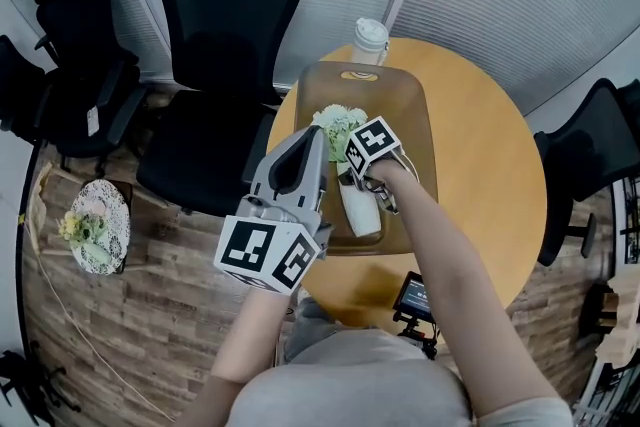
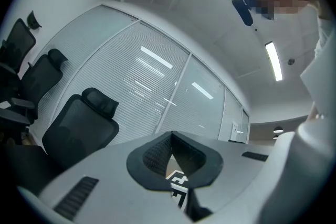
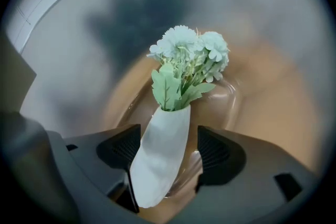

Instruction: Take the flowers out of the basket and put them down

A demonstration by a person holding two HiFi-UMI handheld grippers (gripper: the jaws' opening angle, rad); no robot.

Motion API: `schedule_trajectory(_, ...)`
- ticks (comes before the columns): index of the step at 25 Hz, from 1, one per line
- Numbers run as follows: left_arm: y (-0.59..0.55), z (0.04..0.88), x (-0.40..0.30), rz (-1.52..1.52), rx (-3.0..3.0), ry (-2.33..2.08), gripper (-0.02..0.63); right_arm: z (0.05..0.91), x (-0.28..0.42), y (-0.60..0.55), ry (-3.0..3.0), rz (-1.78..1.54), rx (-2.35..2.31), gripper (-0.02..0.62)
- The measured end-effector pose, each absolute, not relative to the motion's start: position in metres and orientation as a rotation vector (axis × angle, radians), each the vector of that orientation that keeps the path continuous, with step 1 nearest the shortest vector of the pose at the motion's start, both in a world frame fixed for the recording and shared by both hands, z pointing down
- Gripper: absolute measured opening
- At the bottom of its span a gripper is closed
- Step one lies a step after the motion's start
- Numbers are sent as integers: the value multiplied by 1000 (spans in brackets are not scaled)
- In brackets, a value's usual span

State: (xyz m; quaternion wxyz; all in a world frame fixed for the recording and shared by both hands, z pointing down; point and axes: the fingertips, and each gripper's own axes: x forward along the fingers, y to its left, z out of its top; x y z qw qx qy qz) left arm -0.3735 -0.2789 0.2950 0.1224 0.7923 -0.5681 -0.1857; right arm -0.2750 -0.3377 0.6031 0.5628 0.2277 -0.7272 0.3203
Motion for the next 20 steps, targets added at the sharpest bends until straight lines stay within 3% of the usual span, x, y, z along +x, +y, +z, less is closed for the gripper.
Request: schedule_trajectory(20,-294,297,-392,-587,2252,-1675,5,647,-284,-338,-1628,858,510,350)
